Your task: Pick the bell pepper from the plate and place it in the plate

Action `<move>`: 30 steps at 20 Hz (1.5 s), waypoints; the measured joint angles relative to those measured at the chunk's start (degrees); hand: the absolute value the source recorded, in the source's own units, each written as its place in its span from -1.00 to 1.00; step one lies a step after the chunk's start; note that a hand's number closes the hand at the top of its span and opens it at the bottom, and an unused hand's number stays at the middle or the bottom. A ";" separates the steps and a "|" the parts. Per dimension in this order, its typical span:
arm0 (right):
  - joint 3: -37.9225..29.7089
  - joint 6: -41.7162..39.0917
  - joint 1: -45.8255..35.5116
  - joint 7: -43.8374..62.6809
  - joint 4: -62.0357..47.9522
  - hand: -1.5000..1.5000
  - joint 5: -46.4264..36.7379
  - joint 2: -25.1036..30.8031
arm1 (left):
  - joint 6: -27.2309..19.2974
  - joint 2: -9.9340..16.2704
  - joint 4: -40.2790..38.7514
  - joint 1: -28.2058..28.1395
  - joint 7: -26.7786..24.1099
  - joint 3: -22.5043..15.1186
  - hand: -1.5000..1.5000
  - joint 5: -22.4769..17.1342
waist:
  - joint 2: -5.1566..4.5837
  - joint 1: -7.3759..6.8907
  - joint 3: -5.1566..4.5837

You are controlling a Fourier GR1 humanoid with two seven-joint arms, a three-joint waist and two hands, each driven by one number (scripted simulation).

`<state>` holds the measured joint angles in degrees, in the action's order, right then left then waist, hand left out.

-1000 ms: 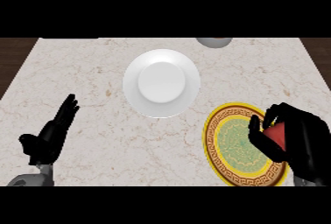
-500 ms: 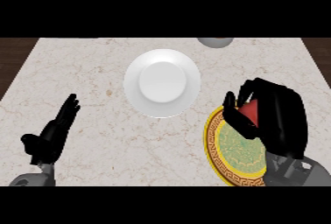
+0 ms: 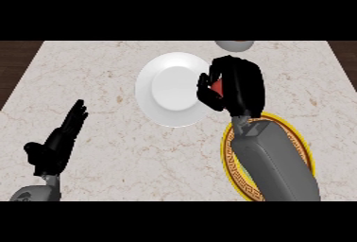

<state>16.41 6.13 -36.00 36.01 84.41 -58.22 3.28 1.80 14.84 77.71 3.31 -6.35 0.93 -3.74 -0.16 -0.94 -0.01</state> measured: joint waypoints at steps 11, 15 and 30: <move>3.81 18.88 -16.55 -2.79 -32.29 1.00 10.35 -3.05 | 0.62 -0.70 -1.27 2.41 -0.30 0.38 0.00 0.88 | -0.39 -1.42 0.01; 4.11 28.04 -18.75 -2.09 -38.48 -1.00 15.81 -3.20 | 0.71 -1.17 -0.44 2.63 0.37 -0.29 0.00 1.26 | -0.56 -2.21 0.03; -0.80 45.95 -21.08 -15.38 -46.67 -1.00 38.27 -3.18 | 1.43 -1.29 -2.21 3.26 -0.13 0.54 0.00 1.49 | -0.73 -2.23 0.09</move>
<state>15.62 52.09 -57.08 20.63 37.75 -19.95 0.10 3.23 13.54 75.50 6.57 -6.48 1.47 -2.26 -0.89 -3.17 0.08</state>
